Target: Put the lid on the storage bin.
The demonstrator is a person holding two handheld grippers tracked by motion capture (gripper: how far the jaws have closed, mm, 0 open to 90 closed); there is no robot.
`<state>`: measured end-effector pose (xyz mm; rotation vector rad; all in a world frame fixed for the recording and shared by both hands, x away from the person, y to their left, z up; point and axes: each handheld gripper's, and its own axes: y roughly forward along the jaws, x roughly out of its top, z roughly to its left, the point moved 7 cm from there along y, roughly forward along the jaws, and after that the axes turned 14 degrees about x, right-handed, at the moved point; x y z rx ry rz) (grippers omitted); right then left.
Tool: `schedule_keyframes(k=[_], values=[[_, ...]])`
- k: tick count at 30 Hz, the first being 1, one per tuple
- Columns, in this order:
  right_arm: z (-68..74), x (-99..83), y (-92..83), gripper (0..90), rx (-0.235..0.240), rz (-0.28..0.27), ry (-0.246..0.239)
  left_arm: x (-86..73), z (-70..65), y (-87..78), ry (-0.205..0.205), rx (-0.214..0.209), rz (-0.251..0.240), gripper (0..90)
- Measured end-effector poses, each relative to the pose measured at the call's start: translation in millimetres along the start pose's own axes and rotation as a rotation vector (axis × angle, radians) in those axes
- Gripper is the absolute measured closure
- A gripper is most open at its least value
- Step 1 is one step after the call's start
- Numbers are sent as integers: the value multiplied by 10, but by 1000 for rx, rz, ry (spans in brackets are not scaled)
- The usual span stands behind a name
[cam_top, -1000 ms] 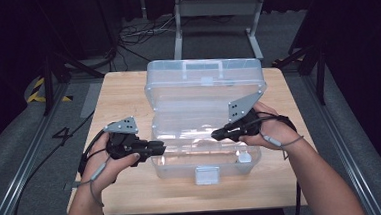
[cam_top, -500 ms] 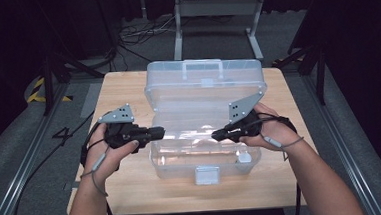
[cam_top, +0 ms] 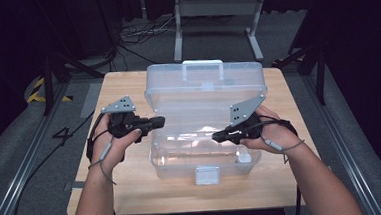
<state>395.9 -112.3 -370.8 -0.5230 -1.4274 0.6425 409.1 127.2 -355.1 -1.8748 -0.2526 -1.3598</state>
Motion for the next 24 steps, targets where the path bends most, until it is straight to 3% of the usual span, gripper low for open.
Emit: schedule_keyframes(k=[9, 18, 19, 24], values=[[50, -47, 25, 883, -15, -20, -3, 30, 46, -1, -2, 32, -19, 893], [137, -102, 106, 880, -15, 8, -4, 32, 74, -44, -12, 51, -21, 899], [141, -104, 109, 879, -18, 8, -3, 45, 85, -56, -17, 53, -35, 899], [149, -121, 115, 866, -17, 5, 5, 31, 69, -57, -16, 44, -20, 900]])
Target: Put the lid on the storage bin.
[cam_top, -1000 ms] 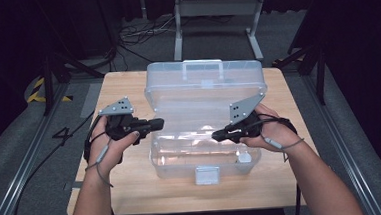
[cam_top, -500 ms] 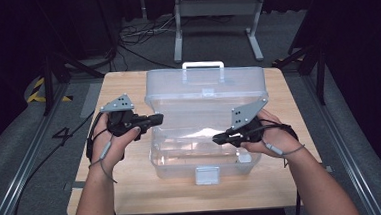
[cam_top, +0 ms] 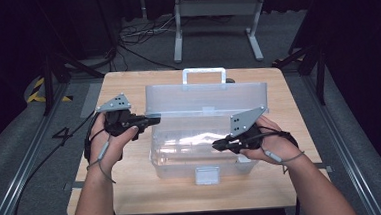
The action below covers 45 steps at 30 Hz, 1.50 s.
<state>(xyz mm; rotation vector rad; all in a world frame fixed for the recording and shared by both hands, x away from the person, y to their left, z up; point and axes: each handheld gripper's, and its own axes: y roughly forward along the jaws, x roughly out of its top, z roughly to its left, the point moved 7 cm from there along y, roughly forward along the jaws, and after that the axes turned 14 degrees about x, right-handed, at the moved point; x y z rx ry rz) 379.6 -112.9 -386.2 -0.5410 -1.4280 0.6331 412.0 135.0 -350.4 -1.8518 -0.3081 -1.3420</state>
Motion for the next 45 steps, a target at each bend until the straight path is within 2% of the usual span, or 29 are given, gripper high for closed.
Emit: schedule_keyframes(k=[4, 10, 14, 16, 20, 27, 32, 33, 37, 41, 45], values=[[12, 1, -9, 846, -5, -1, 8, -2, 1, -4, -2, 0, 2, 900], [51, -17, -108, 837, -28, -29, -6, -4, 4, -6, 0, -1, 5, 900], [82, -36, -220, 850, -33, -88, 0, -5, 2, -7, 5, 1, 11, 899], [104, -51, -329, 860, -37, -147, 1, -5, 3, -7, 8, -2, 14, 900], [101, -86, -451, 877, -54, -174, 12, -3, 8, -7, 10, -5, 15, 900], [64, -184, -635, 900, -89, -229, 65, -5, 7, -9, 12, -12, 20, 899], [40, -247, -701, 900, -105, -257, 101, -5, 8, -10, 16, -18, 24, 898], [36, -304, -751, 900, -100, -296, 130, -6, 7, -11, 18, -19, 26, 899], [17, -359, -797, 900, -114, -319, 149, -6, 8, -11, 18, -22, 26, 899], [-18, -440, -890, 900, -139, -377, 189, -12, 7, -12, 20, -26, 28, 898], [-46, -466, -951, 900, -158, -421, 207, -15, 6, -12, 20, -27, 26, 898]])
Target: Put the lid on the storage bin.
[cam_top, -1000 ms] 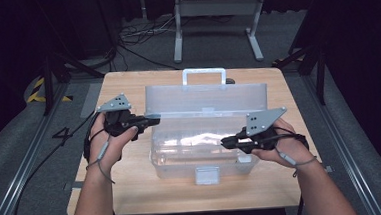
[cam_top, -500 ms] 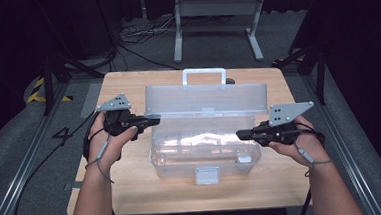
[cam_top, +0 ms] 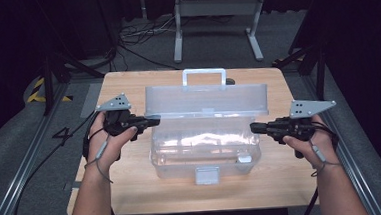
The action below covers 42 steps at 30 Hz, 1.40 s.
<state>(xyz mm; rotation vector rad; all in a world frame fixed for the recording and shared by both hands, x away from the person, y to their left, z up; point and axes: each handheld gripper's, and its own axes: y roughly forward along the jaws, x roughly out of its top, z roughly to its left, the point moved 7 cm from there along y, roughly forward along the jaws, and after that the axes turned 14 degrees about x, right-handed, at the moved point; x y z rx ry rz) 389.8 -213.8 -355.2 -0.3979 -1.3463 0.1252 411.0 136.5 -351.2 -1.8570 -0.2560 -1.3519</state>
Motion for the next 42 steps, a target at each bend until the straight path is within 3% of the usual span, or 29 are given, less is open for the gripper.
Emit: schedule_keyframes(k=[7, 13, 24, 35, 42], values=[[-136, -50, -137, 900, -24, -80, 54, -23, -10, -6, -2, -9, 8, 898], [-229, -106, -175, 900, -38, -98, 69, -39, -21, -9, 2, -8, 17, 898], [-225, -134, -174, 900, -13, -47, 78, -101, -74, -19, 23, -8, 52, 897], [-186, -192, -173, 900, 30, 30, 113, -197, -135, -33, 39, -34, 108, 898], [-176, -213, -173, 900, 31, 60, 115, -250, -146, -104, 48, -46, 142, 897]])
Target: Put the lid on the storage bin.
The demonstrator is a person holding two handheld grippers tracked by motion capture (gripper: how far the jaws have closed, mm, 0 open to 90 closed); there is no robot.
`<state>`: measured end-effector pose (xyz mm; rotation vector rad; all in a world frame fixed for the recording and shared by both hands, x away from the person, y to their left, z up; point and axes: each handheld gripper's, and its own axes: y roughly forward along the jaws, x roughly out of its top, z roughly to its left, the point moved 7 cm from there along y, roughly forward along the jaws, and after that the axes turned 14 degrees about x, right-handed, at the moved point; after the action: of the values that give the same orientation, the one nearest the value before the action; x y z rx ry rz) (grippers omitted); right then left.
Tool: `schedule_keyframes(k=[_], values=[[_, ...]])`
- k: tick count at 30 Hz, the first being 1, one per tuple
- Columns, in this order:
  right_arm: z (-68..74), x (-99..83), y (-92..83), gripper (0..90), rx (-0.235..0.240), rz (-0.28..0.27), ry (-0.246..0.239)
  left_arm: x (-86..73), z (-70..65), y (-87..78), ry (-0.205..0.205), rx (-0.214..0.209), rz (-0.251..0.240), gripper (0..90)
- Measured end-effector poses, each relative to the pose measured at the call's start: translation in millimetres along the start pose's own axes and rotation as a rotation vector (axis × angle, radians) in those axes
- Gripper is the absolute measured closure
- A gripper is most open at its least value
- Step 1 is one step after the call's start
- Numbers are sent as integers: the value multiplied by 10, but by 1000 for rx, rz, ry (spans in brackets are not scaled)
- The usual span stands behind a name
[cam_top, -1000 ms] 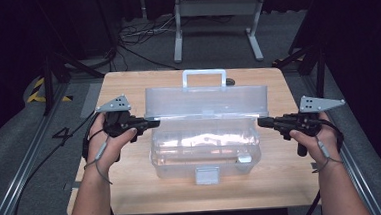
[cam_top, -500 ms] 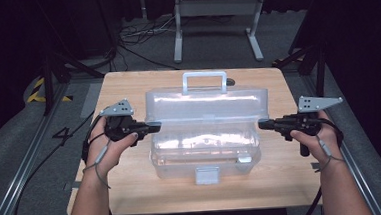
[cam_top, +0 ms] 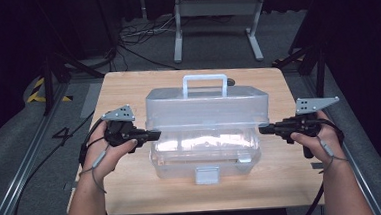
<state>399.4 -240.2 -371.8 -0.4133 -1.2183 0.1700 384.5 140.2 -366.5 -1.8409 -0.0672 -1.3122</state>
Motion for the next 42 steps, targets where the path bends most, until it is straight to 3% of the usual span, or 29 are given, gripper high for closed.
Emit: schedule_keyframes(k=[7, 19, 42], values=[[14, -45, 13, 900, 7, 56, 2, -69, 6, -71, 6, -8, 27, 897], [34, -129, 38, 900, 20, 149, 8, -156, -33, -46, 46, -29, 106, 897], [39, -239, 61, 900, 24, 258, 12, -275, -84, -1, 76, -60, 207, 892]])
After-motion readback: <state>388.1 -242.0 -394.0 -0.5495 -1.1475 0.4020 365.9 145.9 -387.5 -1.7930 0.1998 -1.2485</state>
